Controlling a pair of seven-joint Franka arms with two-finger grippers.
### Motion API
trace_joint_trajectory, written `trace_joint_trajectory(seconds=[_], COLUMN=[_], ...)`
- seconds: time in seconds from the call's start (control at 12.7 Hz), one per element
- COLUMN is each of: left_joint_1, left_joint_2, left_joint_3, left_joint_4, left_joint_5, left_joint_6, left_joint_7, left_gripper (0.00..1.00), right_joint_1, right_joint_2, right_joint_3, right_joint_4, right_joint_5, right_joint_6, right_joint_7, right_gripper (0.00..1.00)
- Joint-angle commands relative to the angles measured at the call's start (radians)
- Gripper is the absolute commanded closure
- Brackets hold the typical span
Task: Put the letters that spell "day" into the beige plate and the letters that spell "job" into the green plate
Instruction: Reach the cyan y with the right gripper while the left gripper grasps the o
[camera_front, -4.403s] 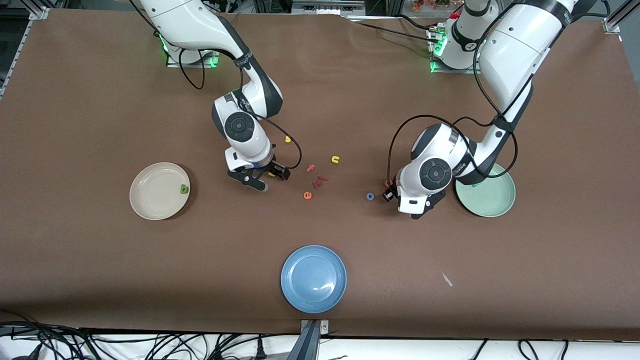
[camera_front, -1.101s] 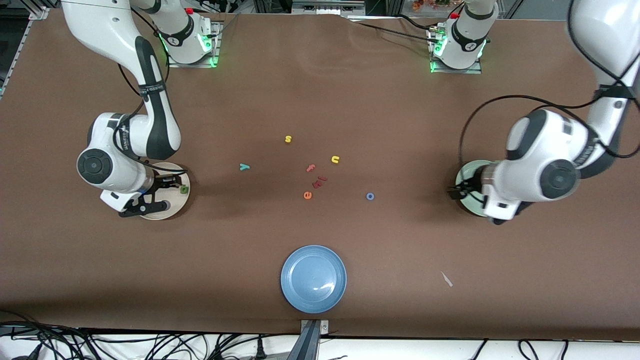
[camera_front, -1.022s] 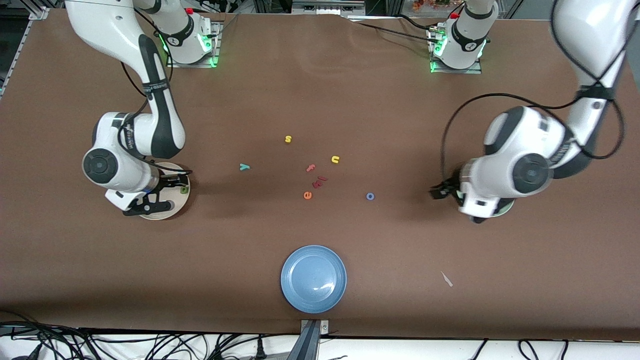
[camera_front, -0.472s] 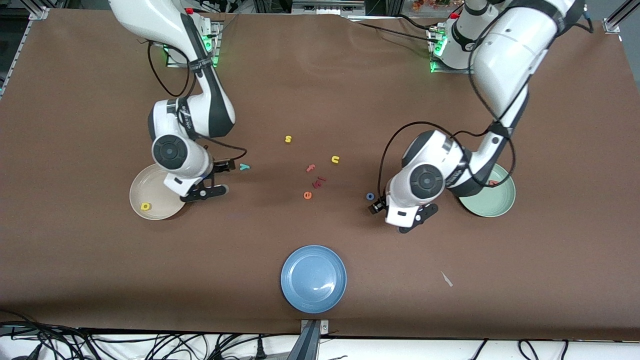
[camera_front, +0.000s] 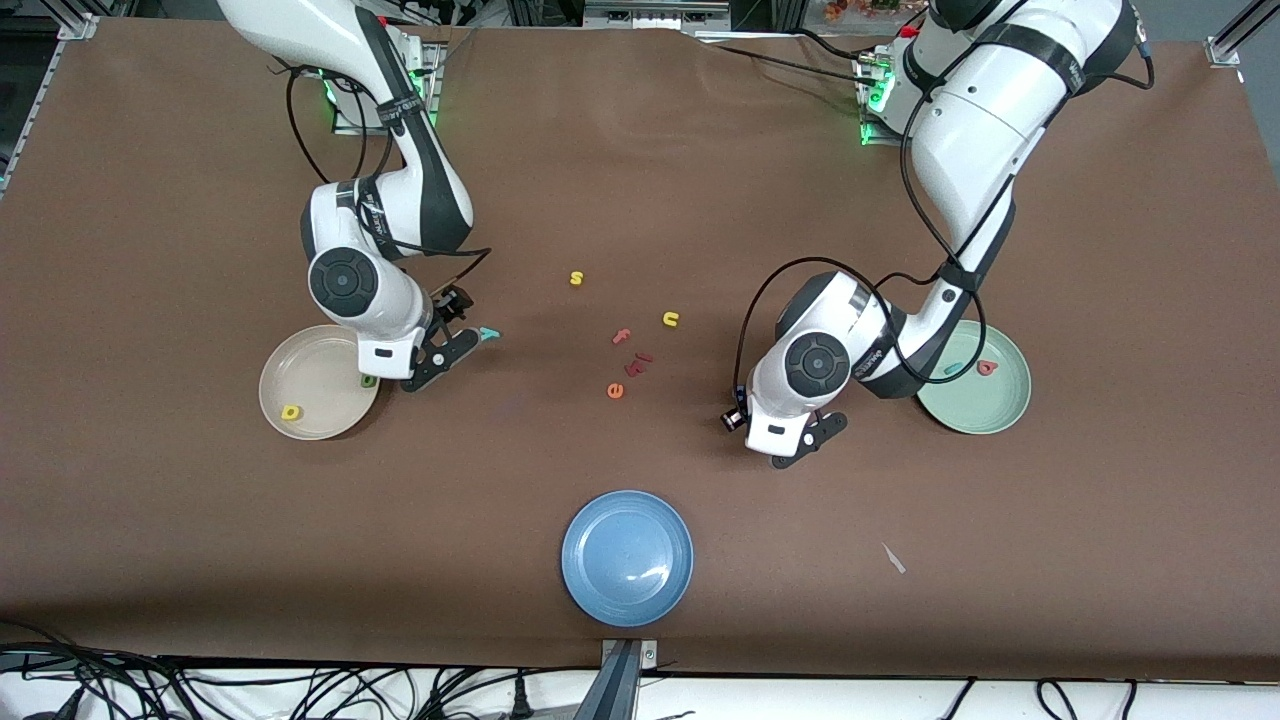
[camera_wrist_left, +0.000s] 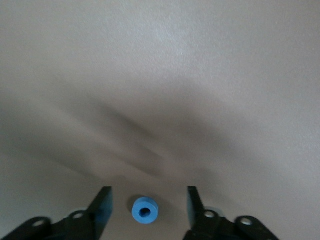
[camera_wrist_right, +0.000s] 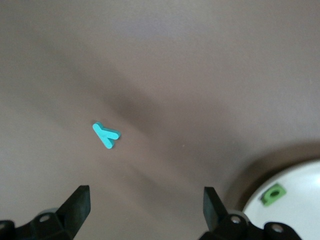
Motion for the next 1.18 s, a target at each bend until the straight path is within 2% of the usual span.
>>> trace_joint_trajectory(seconds=[0.0, 0.31, 0.63, 0.71, 0.79, 0.86, 1.1], left_joint_1=[-0.030, -0.026, -0.010, -0.007, -0.009, -0.009, -0.010], left_joint_2=[0.015, 0.023, 0.033, 0.033, 0.033, 0.033, 0.033], left_joint_3=[0.012, 0.012, 0.012, 0.012, 0.012, 0.012, 0.012], left_joint_4=[0.025, 0.005, 0.001, -0.009, -0.010, -0.010, -0.010], left_joint_5=[-0.011, -0.072, -0.077, -0.086, -0.100, -0.101, -0.101], left_joint_6=[-0.008, -0.010, -0.016, -0.016, -0.016, -0.016, -0.017], left_joint_7=[-0.015, -0.019, -0.017, -0.017, -0.022, -0.026, -0.028], left_gripper=[0.39, 0.44, 0.46, 0.50, 0.56, 0.69, 0.90], right_joint_1=[-0.002, -0.002, -0.002, -0.002, -0.002, -0.002, 0.002], right_joint_2=[-0.035, -0.111, -0.095, -0.079, -0.067, -0.065, -0.029], right_joint_3=[0.023, 0.096, 0.140, 0.143, 0.143, 0.143, 0.143], right_joint_4=[-0.084, -0.164, -0.270, -0.284, -0.284, -0.282, -0.276], right_joint_5=[0.003, 0.000, -0.008, -0.006, -0.008, -0.008, -0.008], right_joint_6=[0.100, 0.138, 0.374, 0.426, 0.439, 0.442, 0.479], right_joint_7=[-0.177, -0.219, -0.271, -0.312, -0.342, -0.362, -0.405], right_gripper=[0.00, 0.00, 0.00, 0.00, 0.00, 0.00, 0.01])
